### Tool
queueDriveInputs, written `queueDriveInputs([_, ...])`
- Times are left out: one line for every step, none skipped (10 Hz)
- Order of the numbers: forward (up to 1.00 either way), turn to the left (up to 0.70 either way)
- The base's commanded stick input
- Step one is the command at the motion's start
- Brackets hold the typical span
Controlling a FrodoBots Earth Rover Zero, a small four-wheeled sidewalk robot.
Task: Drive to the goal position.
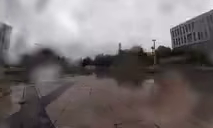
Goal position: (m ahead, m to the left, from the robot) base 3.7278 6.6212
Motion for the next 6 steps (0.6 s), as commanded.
queueDriveInputs([1.0,0.0])
queueDriveInputs([1.0,0.0])
queueDriveInputs([1.0,0.0])
queueDriveInputs([1.0,0.0])
queueDriveInputs([1.0,0.0])
queueDriveInputs([1.0,0.0])
